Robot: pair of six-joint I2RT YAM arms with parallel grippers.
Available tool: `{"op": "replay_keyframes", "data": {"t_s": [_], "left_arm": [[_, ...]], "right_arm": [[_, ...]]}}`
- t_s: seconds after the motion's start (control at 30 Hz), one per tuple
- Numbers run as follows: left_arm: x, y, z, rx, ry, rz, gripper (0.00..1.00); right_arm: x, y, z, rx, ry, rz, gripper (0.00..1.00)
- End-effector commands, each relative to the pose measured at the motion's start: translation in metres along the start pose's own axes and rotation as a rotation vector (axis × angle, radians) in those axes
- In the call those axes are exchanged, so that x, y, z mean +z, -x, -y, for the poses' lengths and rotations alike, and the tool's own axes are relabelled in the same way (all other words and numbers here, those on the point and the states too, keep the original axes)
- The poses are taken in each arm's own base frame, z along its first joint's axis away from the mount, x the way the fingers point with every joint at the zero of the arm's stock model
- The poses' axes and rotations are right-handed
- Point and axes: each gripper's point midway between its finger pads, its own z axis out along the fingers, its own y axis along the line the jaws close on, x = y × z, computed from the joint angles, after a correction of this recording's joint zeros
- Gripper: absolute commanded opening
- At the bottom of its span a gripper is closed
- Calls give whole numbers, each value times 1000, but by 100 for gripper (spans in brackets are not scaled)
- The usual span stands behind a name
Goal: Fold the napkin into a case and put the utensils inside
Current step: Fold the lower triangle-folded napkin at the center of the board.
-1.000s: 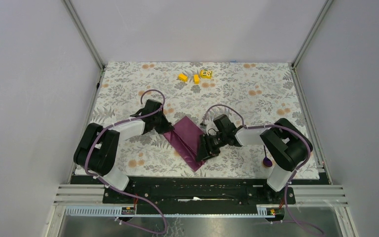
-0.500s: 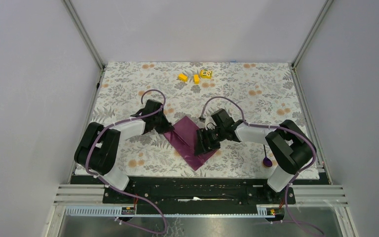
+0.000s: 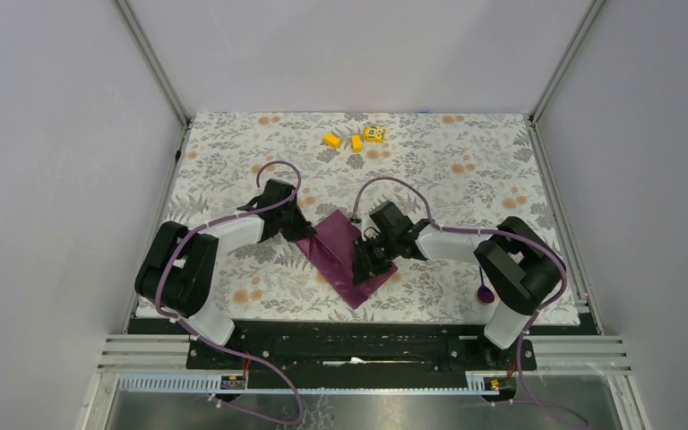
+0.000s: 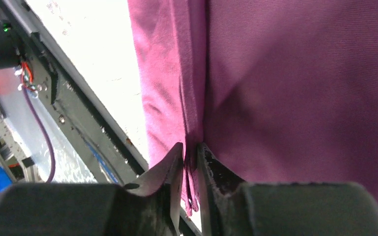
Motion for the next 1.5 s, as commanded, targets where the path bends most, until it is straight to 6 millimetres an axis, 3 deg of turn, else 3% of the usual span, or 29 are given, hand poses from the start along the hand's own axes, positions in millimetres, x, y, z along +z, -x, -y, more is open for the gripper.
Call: {"op": "replay_keyframes", "data": {"t_s": [0.0,0.07,0.27,0.33,0.4,0.5,0.63,0.67,0.77,0.83,1.0,1.13,1.3,1.47], "left_arm": [[-3,19,16,23,-34,51,6],[-7,21,18,30,-46,57,15],[-41,35,30,56,-128,108,58],[-55,38,35,71,-162,130,67],[-64,36,40,87,-198,131,69],[-66,26,45,89,-253,80,63],[-61,16,42,70,-274,41,36],[-59,15,39,69,-268,40,34],[-58,14,41,83,-279,26,64],[-55,11,40,91,-275,3,66],[-52,15,34,98,-245,32,43],[-43,29,22,123,-153,79,26],[-26,41,21,144,-116,91,12],[-6,34,22,134,-131,49,8]], "right_arm": [[5,15,6,-21,-53,38,14],[6,16,7,-20,-57,39,0],[5,18,6,-21,-57,42,0],[4,19,6,-28,-57,42,0],[5,19,6,-35,-56,37,0],[5,20,5,-39,-55,30,0],[5,21,3,-43,-47,31,0],[5,21,3,-44,-47,31,0],[4,22,2,-41,-43,32,0],[4,21,2,-40,-43,31,0],[5,21,6,-30,-58,34,0],[4,21,6,-26,-59,36,2],[4,20,6,-29,-59,34,2],[4,20,7,-30,-59,34,1]]}}
